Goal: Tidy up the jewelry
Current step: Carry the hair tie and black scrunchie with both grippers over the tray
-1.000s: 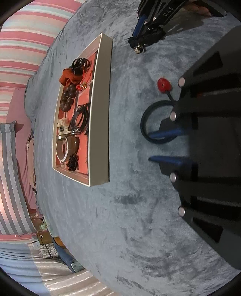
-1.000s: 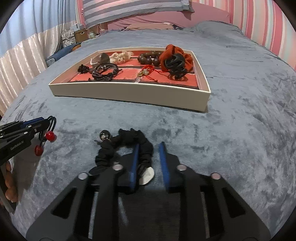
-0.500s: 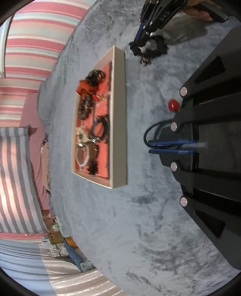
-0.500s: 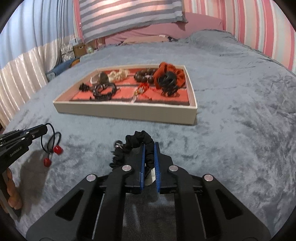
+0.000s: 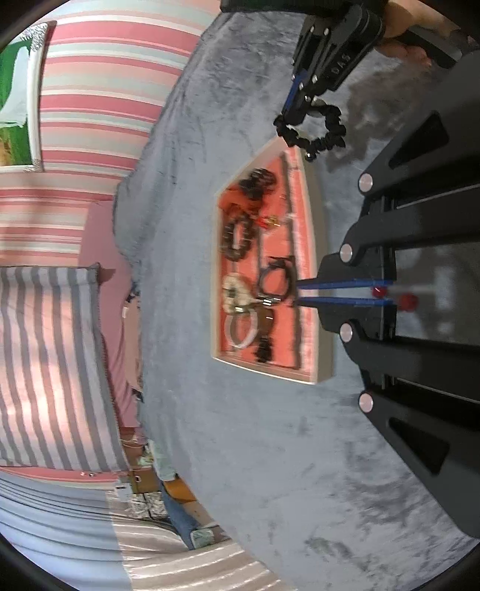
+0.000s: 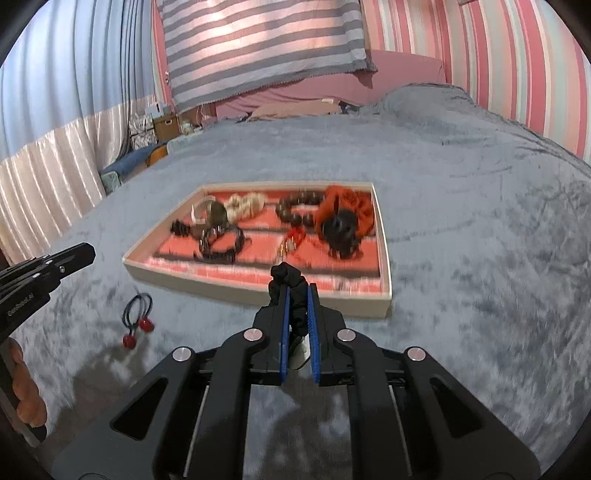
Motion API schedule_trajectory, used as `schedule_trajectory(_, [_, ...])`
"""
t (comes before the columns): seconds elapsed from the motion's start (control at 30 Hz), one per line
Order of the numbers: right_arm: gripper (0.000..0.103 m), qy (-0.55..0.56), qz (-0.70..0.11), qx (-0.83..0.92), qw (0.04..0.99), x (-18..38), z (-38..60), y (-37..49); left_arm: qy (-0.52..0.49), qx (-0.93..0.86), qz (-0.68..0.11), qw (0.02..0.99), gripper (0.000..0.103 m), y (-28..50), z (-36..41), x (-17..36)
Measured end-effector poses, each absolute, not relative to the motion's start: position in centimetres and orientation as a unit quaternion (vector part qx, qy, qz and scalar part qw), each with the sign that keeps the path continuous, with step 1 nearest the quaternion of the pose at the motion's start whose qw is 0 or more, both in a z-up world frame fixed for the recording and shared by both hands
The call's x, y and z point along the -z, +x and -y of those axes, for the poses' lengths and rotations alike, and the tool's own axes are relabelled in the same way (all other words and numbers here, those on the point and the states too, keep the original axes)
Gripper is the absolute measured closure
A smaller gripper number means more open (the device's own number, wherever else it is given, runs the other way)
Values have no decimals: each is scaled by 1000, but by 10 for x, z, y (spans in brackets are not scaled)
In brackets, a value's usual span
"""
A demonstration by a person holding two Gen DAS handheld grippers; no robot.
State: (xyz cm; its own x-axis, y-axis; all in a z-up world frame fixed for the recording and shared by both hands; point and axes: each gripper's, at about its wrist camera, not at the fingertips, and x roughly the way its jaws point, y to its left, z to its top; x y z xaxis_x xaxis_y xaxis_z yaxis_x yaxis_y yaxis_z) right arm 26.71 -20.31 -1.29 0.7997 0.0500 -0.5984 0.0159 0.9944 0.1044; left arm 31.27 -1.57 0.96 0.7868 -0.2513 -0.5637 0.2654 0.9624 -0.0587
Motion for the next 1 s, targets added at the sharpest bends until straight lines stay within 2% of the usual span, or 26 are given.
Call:
schedule_trajectory(0.3, [93, 48, -295, -10, 954, -17, 204, 300, 15, 146, -284, 947, 99, 343, 19, -35])
schedule_trajectory(0.7, [93, 54, -325, -20, 944, 16, 202, 291, 2, 127, -398, 909, 97, 352, -7, 40])
schedule_trajectory(0.77, [93, 59, -329, -18, 942, 20, 205, 288, 4, 120, -409, 904, 83, 354, -11, 52])
schedule_trajectory(0.8, [93, 61, -330, -17, 942, 22, 207, 286, 6, 114, -415, 903, 51, 355, -13, 59])
schedule_trajectory(0.83, [93, 62, -332, -16, 941, 24, 208, 285, 8, 105, -413, 905, 39, 354, -15, 62])
schedule_trajectory(1.0, [93, 72, -338, -10, 938, 32, 217, 282, 21, 101, -427, 898, 39, 359, -18, 77])
